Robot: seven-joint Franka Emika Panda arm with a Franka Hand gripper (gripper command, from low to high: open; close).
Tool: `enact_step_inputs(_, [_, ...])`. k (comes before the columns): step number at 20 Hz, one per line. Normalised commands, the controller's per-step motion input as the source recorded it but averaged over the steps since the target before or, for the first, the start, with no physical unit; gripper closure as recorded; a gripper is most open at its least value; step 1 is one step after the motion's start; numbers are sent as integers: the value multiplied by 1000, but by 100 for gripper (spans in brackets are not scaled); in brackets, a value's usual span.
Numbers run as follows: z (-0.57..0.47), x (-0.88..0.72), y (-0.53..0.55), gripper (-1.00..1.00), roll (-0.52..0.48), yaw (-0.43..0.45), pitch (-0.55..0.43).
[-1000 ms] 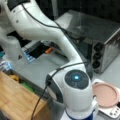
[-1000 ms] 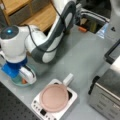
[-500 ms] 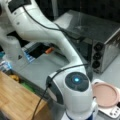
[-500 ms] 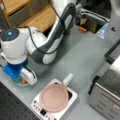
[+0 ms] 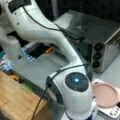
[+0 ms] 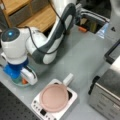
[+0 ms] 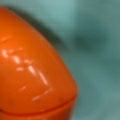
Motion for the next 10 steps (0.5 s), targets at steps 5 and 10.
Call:
enact_step_inputs(5, [-315,-36,143,100,151,21,-60])
enact_step_inputs(10, [-225,-51,119,100,146,-7,-105])
